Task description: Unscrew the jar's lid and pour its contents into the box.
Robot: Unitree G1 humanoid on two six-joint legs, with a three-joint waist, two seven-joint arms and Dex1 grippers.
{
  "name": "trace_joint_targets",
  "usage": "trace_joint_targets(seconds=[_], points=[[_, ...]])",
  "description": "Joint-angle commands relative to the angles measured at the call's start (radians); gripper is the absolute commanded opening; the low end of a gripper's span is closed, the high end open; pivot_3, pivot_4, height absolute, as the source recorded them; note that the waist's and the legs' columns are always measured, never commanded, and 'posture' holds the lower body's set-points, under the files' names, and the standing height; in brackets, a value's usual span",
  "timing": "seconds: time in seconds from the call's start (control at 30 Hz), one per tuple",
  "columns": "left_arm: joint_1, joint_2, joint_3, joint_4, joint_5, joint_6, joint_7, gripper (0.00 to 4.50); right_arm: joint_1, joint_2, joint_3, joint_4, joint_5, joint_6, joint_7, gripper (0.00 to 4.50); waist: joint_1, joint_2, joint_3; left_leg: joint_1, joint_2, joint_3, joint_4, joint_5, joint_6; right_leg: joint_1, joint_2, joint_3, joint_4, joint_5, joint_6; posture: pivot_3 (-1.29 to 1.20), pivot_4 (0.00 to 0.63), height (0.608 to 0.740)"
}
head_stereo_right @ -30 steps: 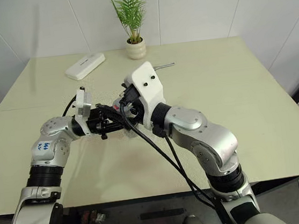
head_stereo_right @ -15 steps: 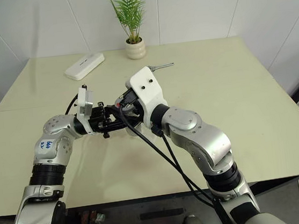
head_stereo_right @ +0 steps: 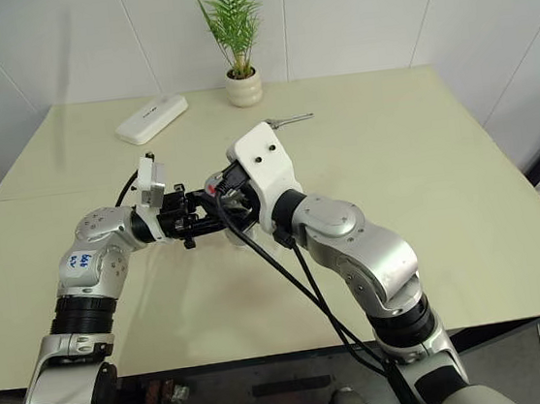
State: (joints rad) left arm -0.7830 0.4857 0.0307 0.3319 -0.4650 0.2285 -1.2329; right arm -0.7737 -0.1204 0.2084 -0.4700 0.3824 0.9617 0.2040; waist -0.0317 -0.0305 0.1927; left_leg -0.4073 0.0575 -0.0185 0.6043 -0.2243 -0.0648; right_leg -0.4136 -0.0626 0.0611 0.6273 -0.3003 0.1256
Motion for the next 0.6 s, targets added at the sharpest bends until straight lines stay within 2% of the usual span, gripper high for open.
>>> trace_joint_targets(seconds=[0.03, 0.17, 0.37, 0.6], points=[[-0.025, 0.008, 0.023, -0.017, -0.008, -0.003, 0.005, 2.0, -0.01, 0.008, -0.019, -0.045, 0.007, -0.014, 0.008, 3.89, 0.0, 0.0, 0.0, 0.0, 0.0, 0.0, 0.0, 0.0, 0.0, 0.0, 0.0, 0.0, 0.0, 0.0, 0.0, 0.0, 0.15, 0.74], [-0.016, 0.01, 0.023, -0.026, -0.01, 0.002, 0.009, 2.0, -0.014, 0.008, -0.02, -0.048, 0.008, -0.025, 0.014, 2.59, 0.0, 0.0, 0.0, 0.0, 0.0, 0.0, 0.0, 0.0, 0.0, 0.0, 0.0, 0.0, 0.0, 0.0, 0.0, 0.0, 0.15, 0.74], [-0.006, 0.018, 0.021, -0.033, -0.011, 0.016, 0.007, 2.0, -0.02, 0.009, -0.026, -0.053, 0.029, -0.036, 0.042, 2.59, 0.0, 0.0, 0.0, 0.0, 0.0, 0.0, 0.0, 0.0, 0.0, 0.0, 0.0, 0.0, 0.0, 0.0, 0.0, 0.0, 0.15, 0.74], [-0.016, 0.028, 0.015, 0.009, -0.009, 0.016, -0.038, 2.0, -0.033, -0.033, -0.027, -0.071, 0.092, -0.076, 0.185, 2.59, 0.0, 0.0, 0.0, 0.0, 0.001, 0.0, -0.001, 0.0, 0.0, 0.0, 0.001, 0.0, -0.001, 0.0, -0.001, 0.0, 0.15, 0.74]])
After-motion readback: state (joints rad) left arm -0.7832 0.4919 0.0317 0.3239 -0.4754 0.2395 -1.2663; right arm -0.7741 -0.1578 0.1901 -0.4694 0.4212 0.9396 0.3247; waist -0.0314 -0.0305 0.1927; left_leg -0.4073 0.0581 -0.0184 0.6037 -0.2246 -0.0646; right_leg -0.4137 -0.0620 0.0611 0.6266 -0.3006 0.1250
